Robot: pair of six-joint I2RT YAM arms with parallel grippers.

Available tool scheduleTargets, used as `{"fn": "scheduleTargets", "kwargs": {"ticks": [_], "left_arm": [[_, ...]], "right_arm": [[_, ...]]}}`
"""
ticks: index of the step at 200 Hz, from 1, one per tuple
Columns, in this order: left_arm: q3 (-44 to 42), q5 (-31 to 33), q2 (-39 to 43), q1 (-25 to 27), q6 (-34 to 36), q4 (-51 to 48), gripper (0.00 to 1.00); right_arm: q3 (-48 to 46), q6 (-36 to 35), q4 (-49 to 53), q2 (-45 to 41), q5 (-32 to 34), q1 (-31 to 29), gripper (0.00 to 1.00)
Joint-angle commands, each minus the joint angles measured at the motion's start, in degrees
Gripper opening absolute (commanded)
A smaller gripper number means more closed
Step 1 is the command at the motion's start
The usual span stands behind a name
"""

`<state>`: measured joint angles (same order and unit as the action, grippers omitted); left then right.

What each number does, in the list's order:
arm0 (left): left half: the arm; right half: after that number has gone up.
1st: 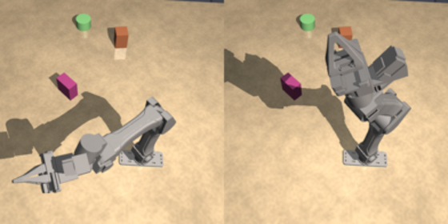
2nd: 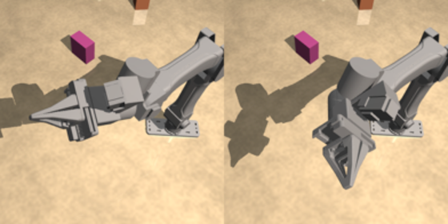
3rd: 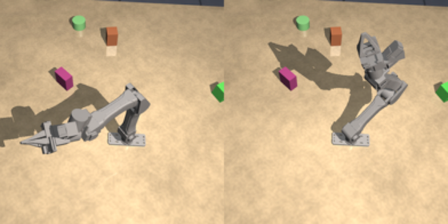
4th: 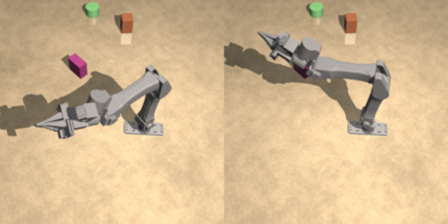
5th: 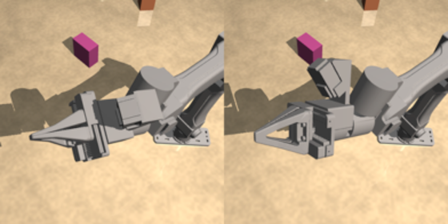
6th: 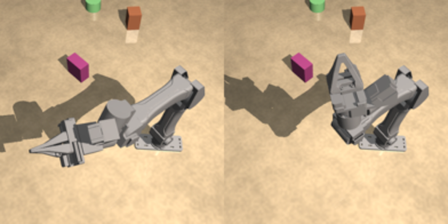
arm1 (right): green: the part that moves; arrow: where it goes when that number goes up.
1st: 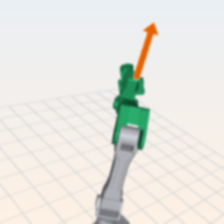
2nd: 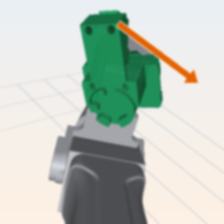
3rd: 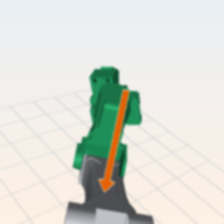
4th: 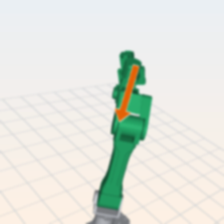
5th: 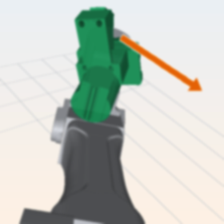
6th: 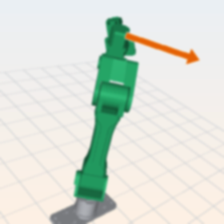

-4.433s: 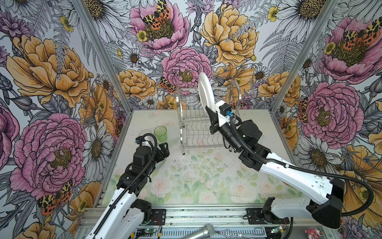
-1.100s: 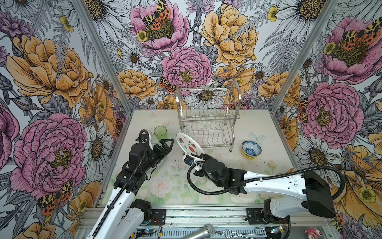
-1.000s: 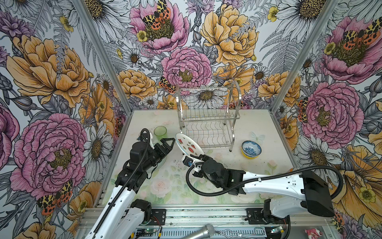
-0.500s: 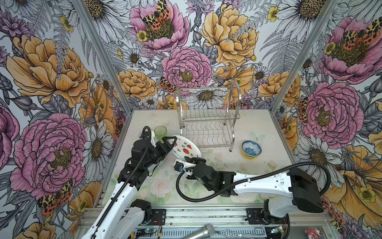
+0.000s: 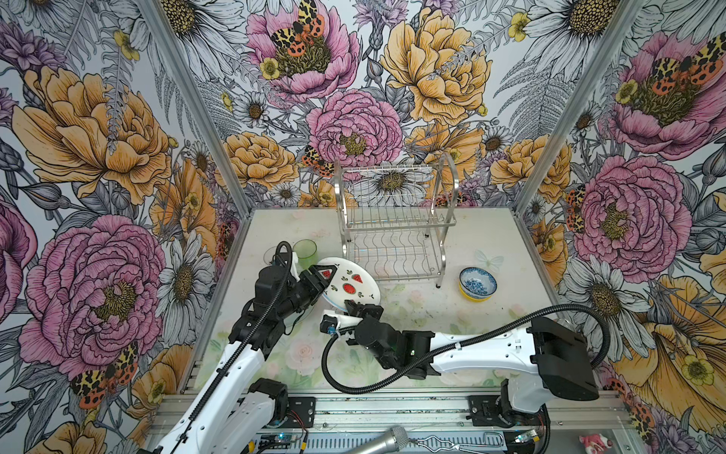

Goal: Unload the mixed dishes from the dish rack
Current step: 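Carry the watermelon-print plate over the pale green plate with the right gripper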

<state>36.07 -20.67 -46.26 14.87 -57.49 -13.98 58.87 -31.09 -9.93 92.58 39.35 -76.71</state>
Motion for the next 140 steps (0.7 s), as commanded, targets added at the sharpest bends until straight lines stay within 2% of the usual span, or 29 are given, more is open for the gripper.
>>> {"fn": "scheduleTargets", "kwargs": {"ticks": [1, 48, 88, 140], "left_arm": [[-0.83, -0.18, -0.23, 0.12, 0.12, 2.20, 0.60], [-2.04, -0.81, 0.12, -0.81, -0.07, 3.12, 0.53], [-3.11, -2.56, 0.21, -2.29, -0.65, 4.56, 0.34], [-3.71, -3.99, 0.21, -4.10, -0.43, 5.45, 0.24]], "right_arm": [[4.07, -2.53, -7.59, -0.82, 2.65, -1.13, 0.00], [3.90, -2.66, -7.62, -0.68, 3.45, -1.08, 0.00], [3.88, -3.00, -7.79, -0.45, 3.97, -1.12, 0.00], [3.45, -2.61, -7.91, -0.75, 5.29, -1.10, 0.09]]}}
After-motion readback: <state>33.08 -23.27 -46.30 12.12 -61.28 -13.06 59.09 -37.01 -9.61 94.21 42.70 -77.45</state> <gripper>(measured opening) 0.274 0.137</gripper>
